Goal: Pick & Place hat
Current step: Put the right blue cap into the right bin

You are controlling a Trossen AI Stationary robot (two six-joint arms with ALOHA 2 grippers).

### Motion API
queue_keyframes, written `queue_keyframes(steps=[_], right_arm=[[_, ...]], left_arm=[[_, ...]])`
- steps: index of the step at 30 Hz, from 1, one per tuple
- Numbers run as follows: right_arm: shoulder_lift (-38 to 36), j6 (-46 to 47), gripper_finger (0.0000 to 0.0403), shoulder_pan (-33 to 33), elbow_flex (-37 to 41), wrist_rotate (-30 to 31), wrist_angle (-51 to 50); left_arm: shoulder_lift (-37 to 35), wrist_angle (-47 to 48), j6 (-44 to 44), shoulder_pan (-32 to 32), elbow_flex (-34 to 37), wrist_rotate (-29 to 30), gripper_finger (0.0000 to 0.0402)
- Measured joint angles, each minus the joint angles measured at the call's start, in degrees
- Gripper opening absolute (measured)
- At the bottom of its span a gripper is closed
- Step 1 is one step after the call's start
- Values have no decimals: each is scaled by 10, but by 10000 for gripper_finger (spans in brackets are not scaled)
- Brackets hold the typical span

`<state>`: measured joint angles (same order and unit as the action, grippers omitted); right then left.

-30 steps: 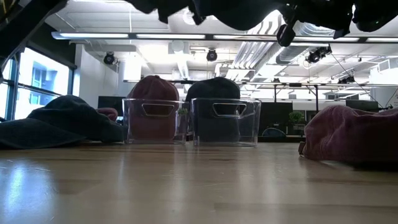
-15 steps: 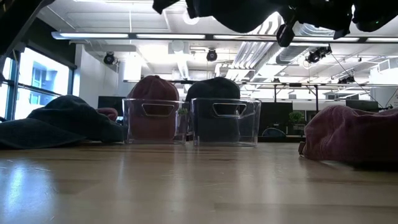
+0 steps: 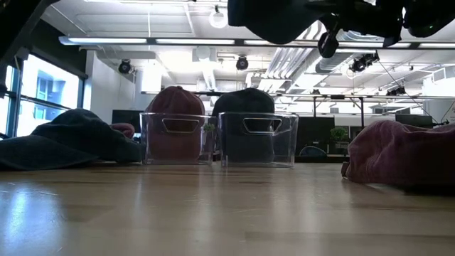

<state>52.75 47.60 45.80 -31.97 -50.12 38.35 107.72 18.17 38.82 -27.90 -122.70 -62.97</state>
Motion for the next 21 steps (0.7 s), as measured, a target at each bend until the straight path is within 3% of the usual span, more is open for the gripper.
queue_keyframes(steps=[5,10,21], right_arm=[[0,3,18,0,0,-4,0],[0,3,15,0,0,-7,-2],[0,-43,27,-1,0,-5,-65]], left_arm=[[4,-23,0,0,0,66,221],[10,-92,5,6,0,87,179],[10,-129,0,6,0,123,15]])
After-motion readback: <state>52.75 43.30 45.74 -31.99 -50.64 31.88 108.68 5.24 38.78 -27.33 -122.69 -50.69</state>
